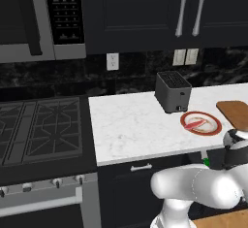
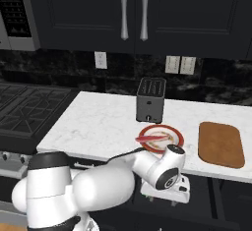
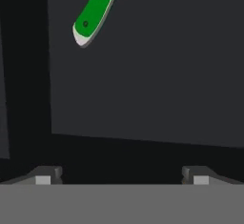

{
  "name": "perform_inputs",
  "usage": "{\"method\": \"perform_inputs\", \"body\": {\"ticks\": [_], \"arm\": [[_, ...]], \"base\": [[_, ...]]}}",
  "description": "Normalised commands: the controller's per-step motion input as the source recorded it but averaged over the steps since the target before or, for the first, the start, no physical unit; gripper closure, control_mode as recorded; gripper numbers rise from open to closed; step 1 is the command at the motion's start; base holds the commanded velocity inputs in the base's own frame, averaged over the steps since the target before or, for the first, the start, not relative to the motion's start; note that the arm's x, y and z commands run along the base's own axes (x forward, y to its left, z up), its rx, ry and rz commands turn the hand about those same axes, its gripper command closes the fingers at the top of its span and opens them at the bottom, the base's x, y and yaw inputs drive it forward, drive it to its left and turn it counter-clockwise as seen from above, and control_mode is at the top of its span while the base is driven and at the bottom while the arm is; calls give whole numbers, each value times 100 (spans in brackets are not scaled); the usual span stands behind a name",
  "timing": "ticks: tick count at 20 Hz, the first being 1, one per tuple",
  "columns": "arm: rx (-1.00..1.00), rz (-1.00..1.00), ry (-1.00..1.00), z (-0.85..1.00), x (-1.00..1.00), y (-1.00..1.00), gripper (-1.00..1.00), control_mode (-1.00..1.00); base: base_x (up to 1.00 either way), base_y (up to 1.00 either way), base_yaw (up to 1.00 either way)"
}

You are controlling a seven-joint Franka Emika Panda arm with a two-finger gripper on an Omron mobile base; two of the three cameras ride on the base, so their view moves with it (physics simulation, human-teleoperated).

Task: Pick up the knife from the drawer and place it on the cutting board. Then place the meat from the plate to the cutting board.

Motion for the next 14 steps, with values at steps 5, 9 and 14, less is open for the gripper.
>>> {"method": "perform_inputs", "body": {"ticks": [5,9,14], "arm": [[4,12,0,-44,-46,2,-100,-100],[1,4,1,-3,-92,1,-100,-100],[0,0,13,30,-100,24,-100,-100]], "base": [[0,0,0],[0,0,0],[0,0,0]]}}
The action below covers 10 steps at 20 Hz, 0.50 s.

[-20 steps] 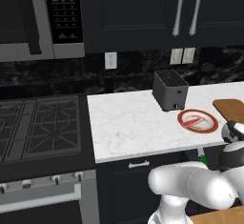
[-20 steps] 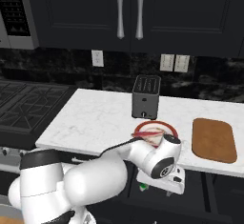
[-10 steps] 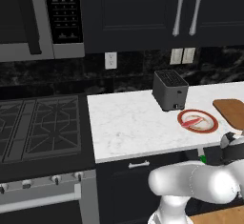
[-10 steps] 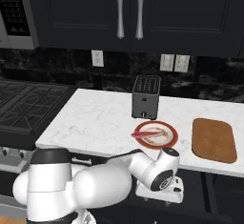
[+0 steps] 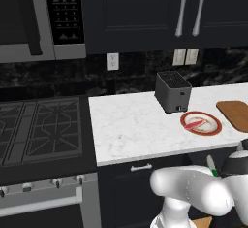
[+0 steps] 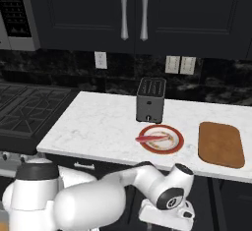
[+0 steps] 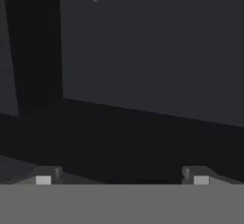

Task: Pick up the knife from the drawer and place it on the cutting board. Then place the meat from the plate to the cutting board.

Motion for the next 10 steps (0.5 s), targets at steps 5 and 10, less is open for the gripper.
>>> {"method": "perform_inputs", "body": {"ticks": [5,10], "arm": [[0,0,23,1,-100,37,-100,-100],[0,0,14,33,-52,8,-100,-100]], "base": [[0,0,0],[0,0,0]]}}
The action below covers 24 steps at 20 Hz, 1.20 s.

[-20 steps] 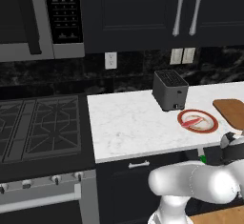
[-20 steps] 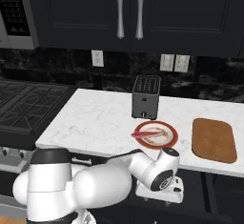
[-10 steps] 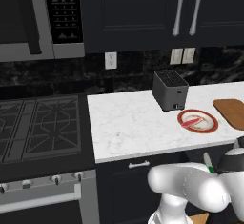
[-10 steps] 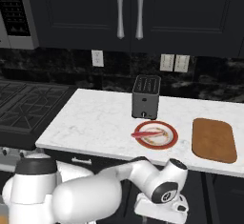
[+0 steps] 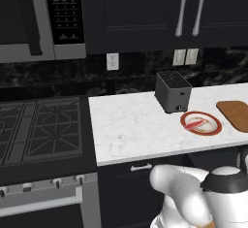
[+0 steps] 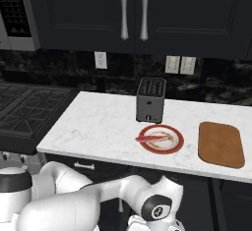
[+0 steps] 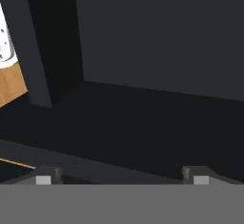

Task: Pick up the knife from the drawer and place it on the cutting board. Then place the meat from the plate to the cutting board.

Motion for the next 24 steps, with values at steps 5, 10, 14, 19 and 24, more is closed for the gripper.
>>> {"method": "perform_inputs", "body": {"ticks": [5,10,14,19,24], "arm": [[0,-1,-1,88,47,-25,-100,-100],[-1,-10,-8,35,47,-25,-100,-100],[0,-21,-9,-5,41,-36,-100,-100],[0,-23,-3,-13,55,-5,-100,-100],[0,-21,0,-19,52,8,-100,-100]], "base": [[0,0,0],[0,0,0],[0,0,0],[0,0,0],[0,0,0]]}}
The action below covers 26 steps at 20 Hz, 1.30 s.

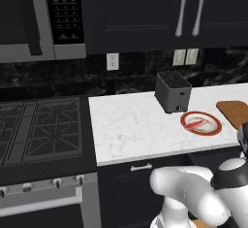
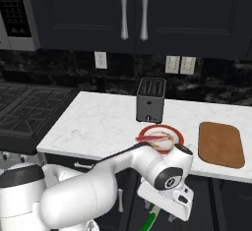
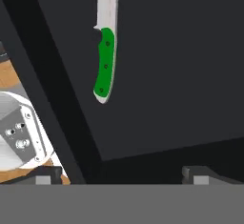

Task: Pick up the knife from the drawer and place it on the cutting board. Then place the meat from the plate to the cutting board.

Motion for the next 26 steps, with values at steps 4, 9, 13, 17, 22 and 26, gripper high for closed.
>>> {"method": "perform_inputs", "body": {"ticks": [4,9,13,17,22,26], "arm": [[0,-14,0,-50,23,26,-100,-100],[-5,-10,0,-60,4,24,-100,-100],[-12,-9,0,-53,0,21,-100,-100],[-13,-8,0,-44,0,11,-100,-100],[-10,-1,-1,-37,0,0,-100,-100],[-4,0,0,-20,2,0,-100,-100]], "base": [[0,0,0],[0,0,0],[0,0,0],[0,0,0],[0,0,0],[0,0,0]]}}
